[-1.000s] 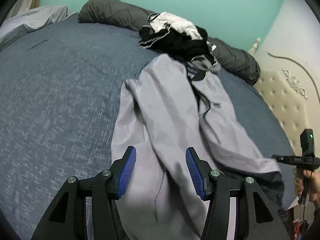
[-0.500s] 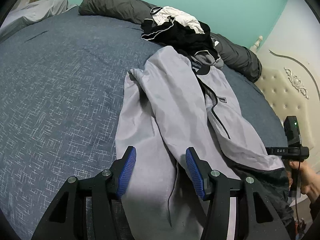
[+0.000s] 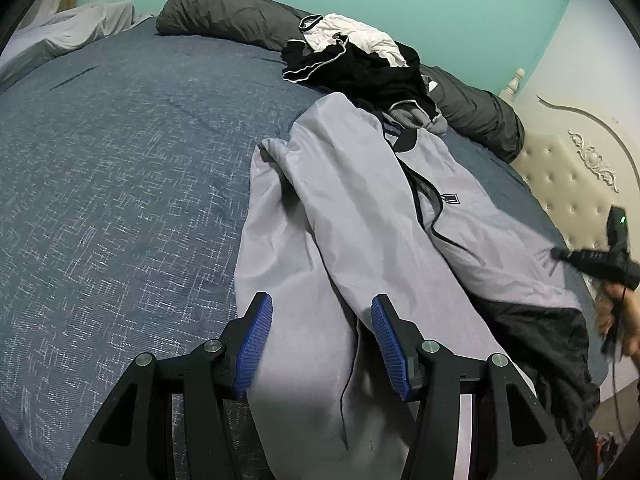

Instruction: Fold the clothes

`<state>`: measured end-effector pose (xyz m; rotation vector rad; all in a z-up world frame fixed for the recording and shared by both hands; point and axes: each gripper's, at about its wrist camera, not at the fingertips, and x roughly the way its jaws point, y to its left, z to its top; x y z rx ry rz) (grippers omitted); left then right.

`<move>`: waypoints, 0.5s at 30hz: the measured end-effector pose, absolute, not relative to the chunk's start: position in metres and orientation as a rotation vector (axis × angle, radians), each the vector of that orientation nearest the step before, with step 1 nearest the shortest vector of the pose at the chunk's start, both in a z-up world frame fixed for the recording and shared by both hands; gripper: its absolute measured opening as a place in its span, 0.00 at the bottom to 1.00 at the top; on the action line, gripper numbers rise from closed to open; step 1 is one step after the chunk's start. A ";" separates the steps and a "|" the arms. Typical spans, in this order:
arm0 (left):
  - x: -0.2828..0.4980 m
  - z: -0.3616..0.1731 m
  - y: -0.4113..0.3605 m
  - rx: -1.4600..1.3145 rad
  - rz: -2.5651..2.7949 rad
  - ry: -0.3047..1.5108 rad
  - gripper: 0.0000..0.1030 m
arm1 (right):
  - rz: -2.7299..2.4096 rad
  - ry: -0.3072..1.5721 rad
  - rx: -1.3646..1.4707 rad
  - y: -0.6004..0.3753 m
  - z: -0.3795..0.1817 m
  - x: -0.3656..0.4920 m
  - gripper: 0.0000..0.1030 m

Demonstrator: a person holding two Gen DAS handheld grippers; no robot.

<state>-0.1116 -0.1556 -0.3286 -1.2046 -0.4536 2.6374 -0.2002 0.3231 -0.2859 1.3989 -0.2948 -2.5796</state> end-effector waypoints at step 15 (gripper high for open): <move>-0.113 -0.330 -0.157 -1.203 2.630 -0.447 0.54 | -2.943 0.054 1.258 0.385 -0.176 -0.260 0.01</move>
